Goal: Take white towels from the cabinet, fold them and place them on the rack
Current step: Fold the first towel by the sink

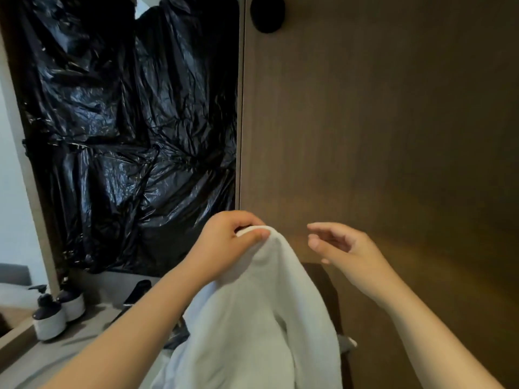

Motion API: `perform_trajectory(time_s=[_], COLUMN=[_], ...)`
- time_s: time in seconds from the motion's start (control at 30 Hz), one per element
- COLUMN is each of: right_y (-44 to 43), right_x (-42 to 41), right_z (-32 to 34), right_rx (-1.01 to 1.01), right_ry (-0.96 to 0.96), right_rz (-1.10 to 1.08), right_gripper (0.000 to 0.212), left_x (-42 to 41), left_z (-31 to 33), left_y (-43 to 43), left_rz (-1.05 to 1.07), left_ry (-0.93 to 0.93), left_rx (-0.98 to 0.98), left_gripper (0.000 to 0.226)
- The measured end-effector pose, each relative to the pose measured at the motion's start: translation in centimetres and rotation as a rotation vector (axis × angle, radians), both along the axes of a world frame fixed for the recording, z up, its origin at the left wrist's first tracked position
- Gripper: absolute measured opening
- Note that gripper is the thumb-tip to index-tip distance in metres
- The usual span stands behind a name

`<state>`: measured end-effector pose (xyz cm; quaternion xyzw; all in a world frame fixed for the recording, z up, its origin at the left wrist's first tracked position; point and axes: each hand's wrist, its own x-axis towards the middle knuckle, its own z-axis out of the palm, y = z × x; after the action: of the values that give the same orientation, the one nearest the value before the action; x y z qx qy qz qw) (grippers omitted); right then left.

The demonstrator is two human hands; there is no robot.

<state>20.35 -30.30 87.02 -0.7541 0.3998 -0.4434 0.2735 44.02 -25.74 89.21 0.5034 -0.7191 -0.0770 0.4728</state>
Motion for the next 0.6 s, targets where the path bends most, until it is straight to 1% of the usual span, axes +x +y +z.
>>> perform_trajectory(time_s=[0.07, 0.17, 0.27, 0.33, 0.4, 0.43, 0.5, 0.6], right_y=[0.5, 1.0, 1.5, 1.6, 1.6, 1.5, 1.2, 0.5], right_x=[0.6, 1.3, 2.1, 2.4, 2.7, 2.8, 2.9, 2.0], right_z=[-1.2, -2.1, -2.2, -2.0, -1.9, -1.9, -2.0, -1.2], right_rx=[0.005, 0.054, 0.122, 0.141, 0.14, 0.126, 0.057, -0.026], right_ry=[0.014, 0.039, 0.011, -0.01, -0.024, -0.041, -0.12, -0.291], right_rz=[0.046, 0.11, 0.193, 0.236, 0.25, 0.243, 0.182, 0.043], right_gripper=[0.031, 0.033, 0.036, 0.029, 0.014, 0.009, 0.012, 0.011], left_x=[-0.4, -0.7, -0.7, -0.7, -0.6, -0.5, -0.1, 1.4], left_z=[-1.0, -1.7, -1.4, -1.2, -1.2, -1.3, -1.8, -2.9], left_y=[0.1, 0.3, 0.3, 0.4, 0.5, 0.5, 0.7, 0.9], left_rz=[-0.025, -0.043, -0.049, -0.046, -0.044, -0.044, -0.034, -0.006], left_ry=[-0.035, -0.037, -0.031, -0.039, -0.029, -0.019, -0.005, 0.001], left_rx=[0.009, 0.001, -0.009, -0.015, -0.013, -0.002, 0.041, 0.139], left_gripper=[0.009, 0.012, 0.016, 0.011, 0.006, 0.005, 0.009, 0.028])
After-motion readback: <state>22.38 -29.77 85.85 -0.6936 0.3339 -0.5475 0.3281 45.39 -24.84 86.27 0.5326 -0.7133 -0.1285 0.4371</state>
